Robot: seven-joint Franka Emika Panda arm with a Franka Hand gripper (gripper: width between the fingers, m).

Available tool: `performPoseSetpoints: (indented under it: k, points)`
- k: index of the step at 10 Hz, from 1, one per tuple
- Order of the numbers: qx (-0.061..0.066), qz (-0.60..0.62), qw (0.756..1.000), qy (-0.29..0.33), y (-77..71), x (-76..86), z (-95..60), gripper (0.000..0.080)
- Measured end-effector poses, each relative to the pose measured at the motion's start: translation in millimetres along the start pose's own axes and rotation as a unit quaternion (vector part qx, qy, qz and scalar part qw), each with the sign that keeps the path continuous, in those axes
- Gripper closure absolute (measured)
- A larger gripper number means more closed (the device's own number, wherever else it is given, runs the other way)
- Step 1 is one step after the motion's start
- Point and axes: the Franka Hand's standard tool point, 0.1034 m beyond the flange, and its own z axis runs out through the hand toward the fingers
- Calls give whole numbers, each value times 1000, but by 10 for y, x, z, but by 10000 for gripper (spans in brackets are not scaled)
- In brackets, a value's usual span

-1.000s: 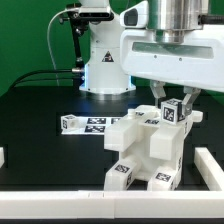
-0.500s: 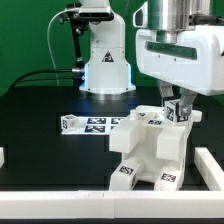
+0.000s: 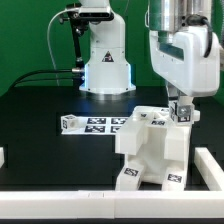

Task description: Assemble chair

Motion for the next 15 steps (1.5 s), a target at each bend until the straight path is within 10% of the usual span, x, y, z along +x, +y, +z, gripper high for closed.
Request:
performPoseSetpoints:
  k: [3, 11, 15]
  points:
    - [2, -180, 984, 0, -29, -50, -21, 188]
    - [4, -529, 848, 6, -45, -73, -13, 151]
    - [5, -468, 884, 5, -44, -75, -13, 520]
